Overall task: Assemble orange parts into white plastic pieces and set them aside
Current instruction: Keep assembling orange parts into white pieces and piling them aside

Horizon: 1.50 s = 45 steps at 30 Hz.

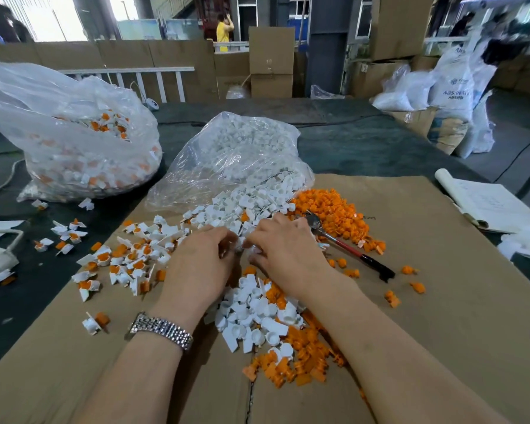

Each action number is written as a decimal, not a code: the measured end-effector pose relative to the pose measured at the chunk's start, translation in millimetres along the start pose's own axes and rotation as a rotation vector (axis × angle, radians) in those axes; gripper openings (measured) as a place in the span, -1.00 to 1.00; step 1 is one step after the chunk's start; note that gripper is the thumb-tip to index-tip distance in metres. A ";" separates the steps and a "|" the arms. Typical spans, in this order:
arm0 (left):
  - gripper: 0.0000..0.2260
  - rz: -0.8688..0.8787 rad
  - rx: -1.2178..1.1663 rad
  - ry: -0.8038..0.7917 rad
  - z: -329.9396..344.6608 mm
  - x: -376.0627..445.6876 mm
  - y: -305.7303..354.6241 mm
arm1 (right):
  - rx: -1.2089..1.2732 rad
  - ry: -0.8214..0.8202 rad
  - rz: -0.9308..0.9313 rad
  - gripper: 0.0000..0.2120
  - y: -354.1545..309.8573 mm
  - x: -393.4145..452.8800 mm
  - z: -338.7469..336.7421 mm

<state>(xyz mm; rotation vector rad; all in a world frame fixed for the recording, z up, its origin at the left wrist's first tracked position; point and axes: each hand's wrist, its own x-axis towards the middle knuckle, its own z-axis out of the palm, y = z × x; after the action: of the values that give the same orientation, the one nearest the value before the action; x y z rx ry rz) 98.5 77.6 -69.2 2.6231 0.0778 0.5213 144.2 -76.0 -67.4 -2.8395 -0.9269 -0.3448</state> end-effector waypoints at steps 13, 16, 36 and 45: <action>-0.89 -0.096 -0.017 -0.062 -0.9 -0.9 -5.0 | 0.063 0.062 0.067 -0.83 10.1 -3.8 -9.5; -0.89 -0.063 -0.016 -0.060 -0.5 -2.6 -4.0 | 0.139 0.084 0.090 -0.83 9.4 -5.9 -12.3; -0.88 -0.168 -0.558 0.032 -6.3 -4.8 8.0 | 0.659 0.202 0.291 -0.80 14.2 -12.5 -23.0; -0.84 -0.265 -0.906 -0.097 -15.2 -8.1 14.3 | 0.925 0.222 0.318 -0.91 13.0 -14.8 -28.1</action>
<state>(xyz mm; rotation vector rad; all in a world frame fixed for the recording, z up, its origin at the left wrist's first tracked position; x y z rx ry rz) 84.8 70.2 -53.1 1.7131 0.1220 0.2436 135.4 -100.4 -44.8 -1.9862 -0.4049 -0.1290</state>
